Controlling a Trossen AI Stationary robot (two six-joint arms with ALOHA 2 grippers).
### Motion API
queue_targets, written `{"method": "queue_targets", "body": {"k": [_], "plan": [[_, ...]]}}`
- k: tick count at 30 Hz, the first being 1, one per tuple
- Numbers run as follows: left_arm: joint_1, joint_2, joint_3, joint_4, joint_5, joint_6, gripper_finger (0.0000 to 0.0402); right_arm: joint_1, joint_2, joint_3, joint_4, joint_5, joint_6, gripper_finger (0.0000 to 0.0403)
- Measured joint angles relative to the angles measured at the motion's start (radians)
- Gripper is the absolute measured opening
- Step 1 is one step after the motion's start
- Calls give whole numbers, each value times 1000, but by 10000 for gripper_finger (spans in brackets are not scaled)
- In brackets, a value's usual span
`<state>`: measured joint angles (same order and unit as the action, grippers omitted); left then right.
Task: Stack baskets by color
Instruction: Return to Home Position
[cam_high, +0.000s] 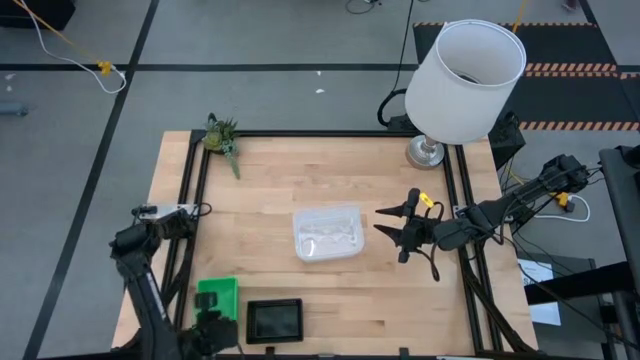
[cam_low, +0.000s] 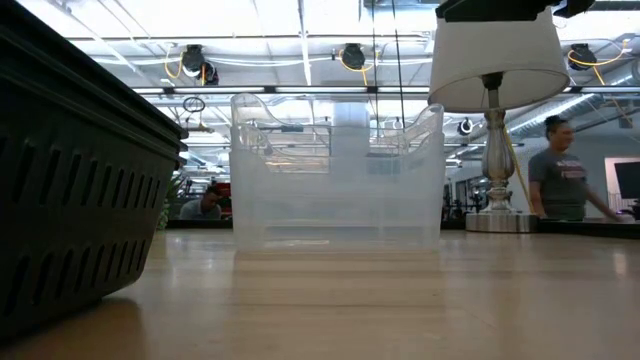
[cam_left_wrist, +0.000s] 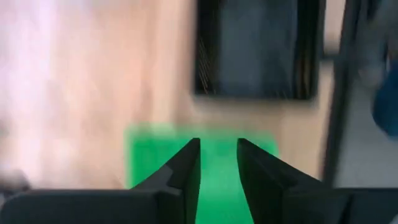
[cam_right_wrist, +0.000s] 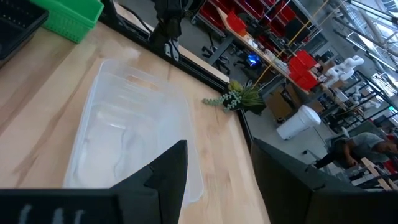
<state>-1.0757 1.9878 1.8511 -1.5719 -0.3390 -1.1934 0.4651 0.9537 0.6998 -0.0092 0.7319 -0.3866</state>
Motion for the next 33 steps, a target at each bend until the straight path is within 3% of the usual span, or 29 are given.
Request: {"method": "queue_targets", "body": {"k": [6,9,12,14,17,20,26,33], "plan": [[104,-105,1,22,-474,314,63,7,-5,0,41,-24,24,157],[172,-158,1,71,-617,497,27,18,-21,0,43,-56,34,126],[253,-216,-22,205,-679,694,6,35,-46,0,16,-57,34,86],[323,-255,-59,345,-640,858,8,41,-67,0,-4,-57,34,57],[439,-310,-169,609,-489,1105,10,48,-106,-27,-13,-57,31,16],[545,-373,-314,834,-357,1254,3,47,-155,-69,-15,-59,25,6],[730,-521,-626,1137,-312,1317,10,47,-269,-162,-17,-61,12,13],[899,-750,-975,1473,-93,1371,10,-2,-369,-254,-1,-133,9,2]]}}
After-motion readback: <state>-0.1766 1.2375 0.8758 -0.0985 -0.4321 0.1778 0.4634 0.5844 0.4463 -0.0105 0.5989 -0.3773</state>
